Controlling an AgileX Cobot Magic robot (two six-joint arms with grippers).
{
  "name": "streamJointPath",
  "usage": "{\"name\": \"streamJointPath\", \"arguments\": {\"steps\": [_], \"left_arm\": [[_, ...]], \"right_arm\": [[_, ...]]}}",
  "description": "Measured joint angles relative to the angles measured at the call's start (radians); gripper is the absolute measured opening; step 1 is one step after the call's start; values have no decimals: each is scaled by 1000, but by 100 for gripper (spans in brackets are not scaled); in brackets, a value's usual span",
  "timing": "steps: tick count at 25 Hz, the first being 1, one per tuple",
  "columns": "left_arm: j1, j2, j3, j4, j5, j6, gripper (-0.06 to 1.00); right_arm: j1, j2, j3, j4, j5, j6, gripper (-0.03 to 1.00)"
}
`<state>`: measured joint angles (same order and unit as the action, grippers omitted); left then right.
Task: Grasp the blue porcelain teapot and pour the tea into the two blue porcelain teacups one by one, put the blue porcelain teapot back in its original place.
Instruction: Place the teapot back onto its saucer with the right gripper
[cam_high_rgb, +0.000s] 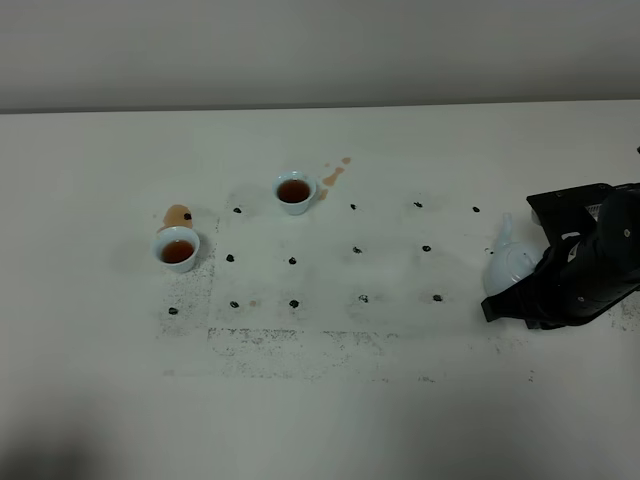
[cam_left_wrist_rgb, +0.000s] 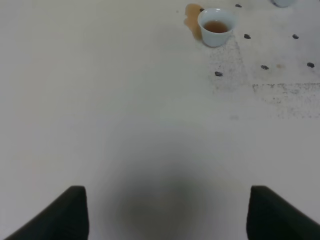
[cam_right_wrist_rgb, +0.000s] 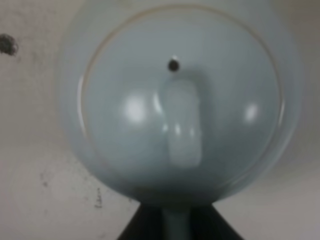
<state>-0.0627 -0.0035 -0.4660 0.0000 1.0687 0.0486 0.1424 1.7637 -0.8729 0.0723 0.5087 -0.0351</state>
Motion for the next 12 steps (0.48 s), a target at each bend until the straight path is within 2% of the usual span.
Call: {"name": "streamJointPath", "arguments": {"steps": [12], "left_arm": [[0,0,0,0,0,0,66]], "right_arm": [[0,0,0,0,0,0,9]]}}
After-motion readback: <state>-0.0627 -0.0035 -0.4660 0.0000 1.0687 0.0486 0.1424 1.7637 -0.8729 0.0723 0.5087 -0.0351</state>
